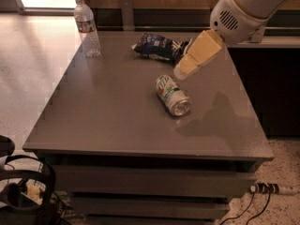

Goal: Place 7up can upright

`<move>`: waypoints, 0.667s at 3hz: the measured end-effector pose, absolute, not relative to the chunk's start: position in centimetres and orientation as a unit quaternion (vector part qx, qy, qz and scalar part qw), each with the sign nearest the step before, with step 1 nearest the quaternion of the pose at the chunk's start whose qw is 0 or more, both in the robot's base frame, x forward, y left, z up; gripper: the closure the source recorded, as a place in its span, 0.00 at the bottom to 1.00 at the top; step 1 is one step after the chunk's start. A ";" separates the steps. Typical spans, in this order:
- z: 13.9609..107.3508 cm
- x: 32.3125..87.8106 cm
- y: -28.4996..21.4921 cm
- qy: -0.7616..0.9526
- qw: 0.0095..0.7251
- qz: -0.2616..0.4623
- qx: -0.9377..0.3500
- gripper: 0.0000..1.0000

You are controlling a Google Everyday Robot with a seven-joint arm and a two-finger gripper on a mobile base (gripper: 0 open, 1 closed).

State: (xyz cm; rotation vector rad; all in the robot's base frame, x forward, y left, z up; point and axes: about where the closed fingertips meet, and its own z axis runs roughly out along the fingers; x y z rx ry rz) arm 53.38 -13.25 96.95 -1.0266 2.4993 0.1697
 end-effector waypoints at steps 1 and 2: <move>94.4 55.6 -12.7 0.937 0.194 0.096 -0.275 0.00; 94.5 55.5 -12.7 0.939 0.194 0.097 -0.267 0.00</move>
Offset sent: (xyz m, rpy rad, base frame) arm 0.0181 0.0046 -0.0198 0.0632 0.0673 -0.1304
